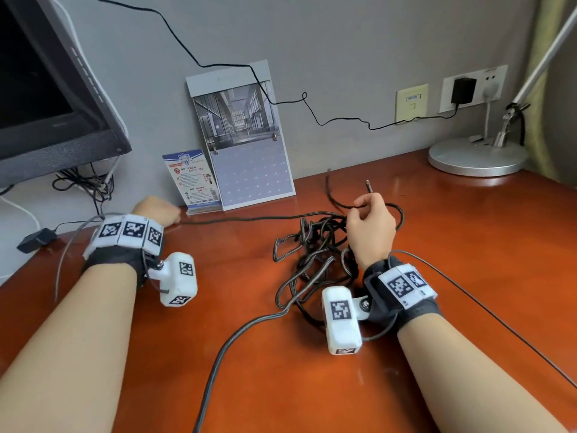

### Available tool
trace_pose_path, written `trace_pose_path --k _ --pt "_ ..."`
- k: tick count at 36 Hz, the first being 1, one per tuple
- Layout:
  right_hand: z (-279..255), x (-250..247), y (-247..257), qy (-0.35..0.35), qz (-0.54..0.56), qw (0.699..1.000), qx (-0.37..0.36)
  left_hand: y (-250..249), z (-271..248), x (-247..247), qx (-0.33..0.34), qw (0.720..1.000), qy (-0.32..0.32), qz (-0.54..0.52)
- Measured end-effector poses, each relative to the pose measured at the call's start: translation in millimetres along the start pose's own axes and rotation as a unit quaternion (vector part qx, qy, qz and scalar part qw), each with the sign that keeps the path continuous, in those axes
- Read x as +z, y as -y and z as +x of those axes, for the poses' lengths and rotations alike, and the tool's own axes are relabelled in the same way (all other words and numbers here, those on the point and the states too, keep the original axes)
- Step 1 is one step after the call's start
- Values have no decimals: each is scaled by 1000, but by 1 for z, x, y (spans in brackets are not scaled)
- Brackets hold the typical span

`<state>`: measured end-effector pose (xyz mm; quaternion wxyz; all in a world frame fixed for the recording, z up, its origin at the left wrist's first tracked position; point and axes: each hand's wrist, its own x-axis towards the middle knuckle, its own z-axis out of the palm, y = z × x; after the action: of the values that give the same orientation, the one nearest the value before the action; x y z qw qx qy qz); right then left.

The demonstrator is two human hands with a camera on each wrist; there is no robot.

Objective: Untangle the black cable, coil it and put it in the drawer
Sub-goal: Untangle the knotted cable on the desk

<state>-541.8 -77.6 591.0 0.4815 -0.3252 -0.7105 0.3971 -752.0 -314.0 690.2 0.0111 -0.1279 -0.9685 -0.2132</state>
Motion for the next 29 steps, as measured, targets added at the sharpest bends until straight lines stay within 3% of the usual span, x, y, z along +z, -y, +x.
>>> trace_pose_path --k 3,5,8,11,19,26,29 --pt "0 1 1 -3 12 1000 4 -46 -7 1 91 995 31 -17" --pt "0 2 2 0 15 1000 10 -81 -17 2 186 980 67 -7" --pt "-1 1 1 2 23 1000 21 -135 -41 10 310 935 169 46" --pt "-1 1 -1 0 25 999 28 -174 -58 29 379 886 240 118" --pt "1 2 -3 -8 27 999 40 -209 -65 79 402 839 290 226" --pt "1 5 -3 -14 14 999 37 -204 -61 87 401 854 233 236" --pt "2 4 -4 -30 -3 998 46 -203 -64 80 411 846 234 246"
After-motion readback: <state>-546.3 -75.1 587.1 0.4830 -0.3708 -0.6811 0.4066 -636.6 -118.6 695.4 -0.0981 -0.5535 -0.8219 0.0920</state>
